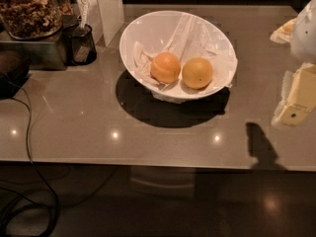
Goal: Pick orange from white bowl
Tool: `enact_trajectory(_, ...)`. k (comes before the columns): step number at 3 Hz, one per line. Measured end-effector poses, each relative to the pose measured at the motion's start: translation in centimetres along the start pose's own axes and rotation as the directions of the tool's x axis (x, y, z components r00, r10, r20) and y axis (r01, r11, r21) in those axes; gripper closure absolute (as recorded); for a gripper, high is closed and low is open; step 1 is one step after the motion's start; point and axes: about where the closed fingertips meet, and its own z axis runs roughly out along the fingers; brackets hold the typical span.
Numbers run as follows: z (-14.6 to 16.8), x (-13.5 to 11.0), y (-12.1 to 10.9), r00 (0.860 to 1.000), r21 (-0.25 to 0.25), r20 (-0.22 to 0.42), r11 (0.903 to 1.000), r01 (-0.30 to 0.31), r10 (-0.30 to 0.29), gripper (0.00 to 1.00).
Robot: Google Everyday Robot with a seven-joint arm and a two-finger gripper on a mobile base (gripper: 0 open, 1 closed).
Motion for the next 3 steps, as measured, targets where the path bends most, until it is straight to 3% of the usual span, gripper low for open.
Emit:
enact_trajectory(1, 0.7, -0.5, -1.1, 0.996, 0.015, 0.085, 0.9999, -0.003, 0.002, 0.0)
enact_trajectory(3, 7.1, -5.5, -6.8, 0.965, -0.093, 0.256, 0.9926, 0.078, -0.051, 0.0)
